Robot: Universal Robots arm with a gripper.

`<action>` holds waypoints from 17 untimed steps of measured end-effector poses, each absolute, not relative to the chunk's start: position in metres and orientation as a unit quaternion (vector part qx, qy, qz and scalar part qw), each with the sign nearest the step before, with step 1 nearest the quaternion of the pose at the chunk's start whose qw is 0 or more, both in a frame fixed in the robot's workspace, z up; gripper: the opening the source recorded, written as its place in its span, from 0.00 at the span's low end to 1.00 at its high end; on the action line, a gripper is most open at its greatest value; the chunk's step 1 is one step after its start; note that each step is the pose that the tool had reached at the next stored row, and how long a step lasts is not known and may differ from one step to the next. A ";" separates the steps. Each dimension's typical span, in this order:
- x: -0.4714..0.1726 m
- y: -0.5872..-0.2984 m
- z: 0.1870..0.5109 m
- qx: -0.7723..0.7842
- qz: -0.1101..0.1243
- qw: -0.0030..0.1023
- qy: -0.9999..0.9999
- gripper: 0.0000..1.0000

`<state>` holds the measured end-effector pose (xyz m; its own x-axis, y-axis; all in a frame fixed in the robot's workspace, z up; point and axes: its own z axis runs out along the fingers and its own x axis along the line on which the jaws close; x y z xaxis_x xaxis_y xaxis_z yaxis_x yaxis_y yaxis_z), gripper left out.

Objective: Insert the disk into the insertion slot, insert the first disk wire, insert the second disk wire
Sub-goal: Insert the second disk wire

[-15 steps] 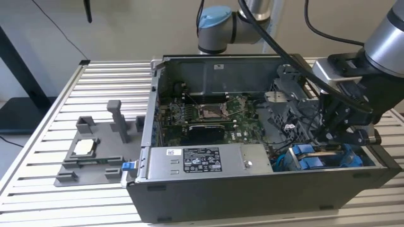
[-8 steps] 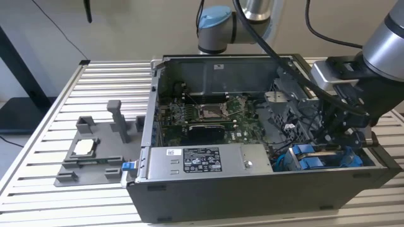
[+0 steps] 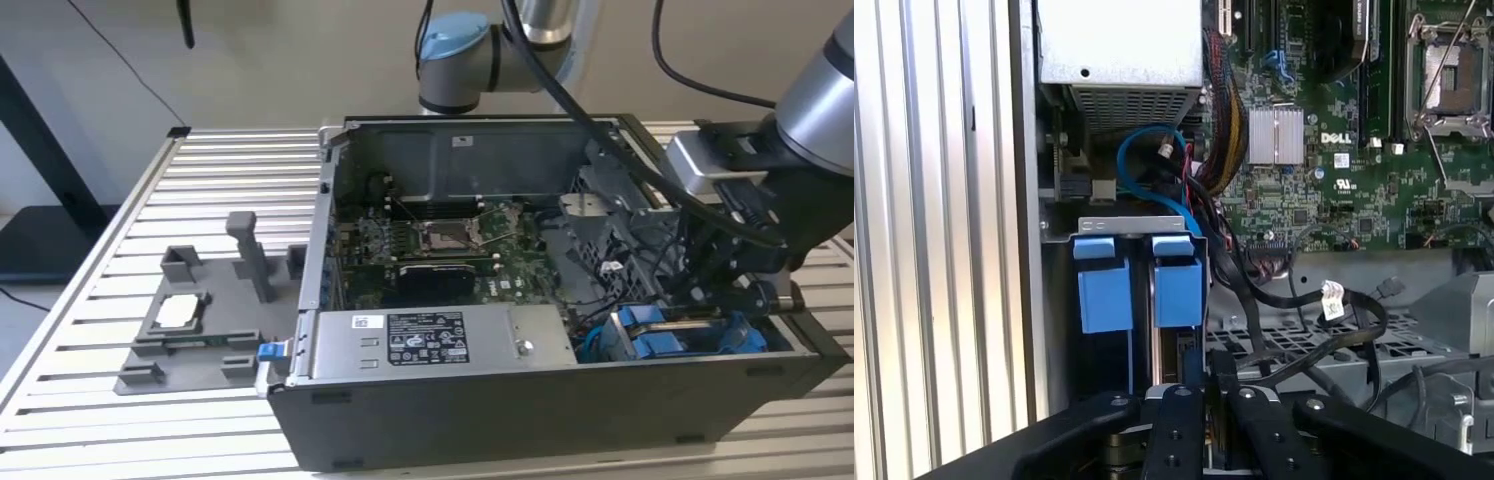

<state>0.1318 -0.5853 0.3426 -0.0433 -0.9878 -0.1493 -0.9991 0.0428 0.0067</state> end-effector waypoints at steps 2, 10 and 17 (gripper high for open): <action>0.132 -0.585 0.342 -0.689 0.056 0.050 0.721 0.16; 0.132 -0.586 0.342 -0.689 0.058 0.048 0.721 0.16; 0.132 -0.586 0.342 -0.689 0.057 0.048 0.721 0.16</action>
<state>0.1321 -0.5855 0.3422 -0.0471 -0.9880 -0.1473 -0.9988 0.0451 0.0170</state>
